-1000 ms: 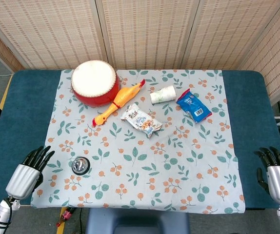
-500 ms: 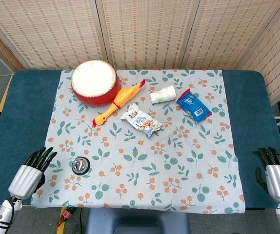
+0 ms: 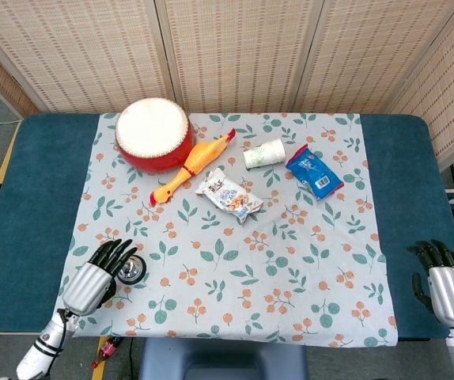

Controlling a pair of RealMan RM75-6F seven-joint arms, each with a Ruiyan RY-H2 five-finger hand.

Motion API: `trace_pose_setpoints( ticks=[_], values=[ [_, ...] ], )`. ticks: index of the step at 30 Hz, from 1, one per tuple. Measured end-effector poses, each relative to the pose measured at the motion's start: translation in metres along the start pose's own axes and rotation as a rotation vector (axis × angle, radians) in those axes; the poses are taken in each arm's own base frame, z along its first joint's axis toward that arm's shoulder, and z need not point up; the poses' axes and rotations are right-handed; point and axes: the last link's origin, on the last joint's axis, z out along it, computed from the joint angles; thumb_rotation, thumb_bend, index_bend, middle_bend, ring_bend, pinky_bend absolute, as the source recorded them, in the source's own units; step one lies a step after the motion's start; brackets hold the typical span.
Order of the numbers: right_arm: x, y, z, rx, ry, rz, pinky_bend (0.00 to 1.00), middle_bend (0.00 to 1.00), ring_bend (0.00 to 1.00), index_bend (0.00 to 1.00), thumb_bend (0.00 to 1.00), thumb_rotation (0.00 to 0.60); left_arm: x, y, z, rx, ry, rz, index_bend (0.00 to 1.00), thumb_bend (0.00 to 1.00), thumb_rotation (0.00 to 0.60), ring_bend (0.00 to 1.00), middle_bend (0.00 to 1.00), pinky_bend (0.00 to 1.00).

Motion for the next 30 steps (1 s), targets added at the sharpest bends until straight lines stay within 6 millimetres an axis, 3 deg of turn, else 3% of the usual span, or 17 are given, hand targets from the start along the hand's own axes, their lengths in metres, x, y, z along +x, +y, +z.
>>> trace_pose_setpoints(
  ticks=[7, 21, 26, 30],
  values=[
    [-0.001, 0.000, 0.000, 0.004, -0.015, 0.003, 0.25, 0.18, 0.11, 0.26, 0.52, 0.600, -0.029, 0.012, 0.004, 0.010, -0.031, -0.029, 0.00, 1.00, 0.600, 0.00, 0.00, 0.11],
    [-0.005, -0.001, 0.000, 0.009, -0.051, -0.002, 0.25, 0.18, 0.11, 0.26, 0.52, 0.600, -0.079, 0.014, 0.003, -0.016, -0.113, -0.065, 0.00, 1.00, 0.600, 0.00, 0.00, 0.11],
    [-0.004, -0.001, 0.001, 0.008, -0.056, -0.002, 0.25, 0.18, 0.11, 0.26, 0.52, 0.600, -0.088, 0.013, 0.003, -0.010, -0.133, -0.072, 0.00, 1.00, 0.600, 0.00, 0.00, 0.11],
    [-0.003, 0.000, 0.000, 0.004, -0.061, 0.000, 0.25, 0.18, 0.11, 0.26, 0.52, 0.600, -0.081, 0.013, 0.004, -0.016, -0.091, -0.078, 0.00, 1.00, 0.600, 0.00, 0.00, 0.11]
  ],
)
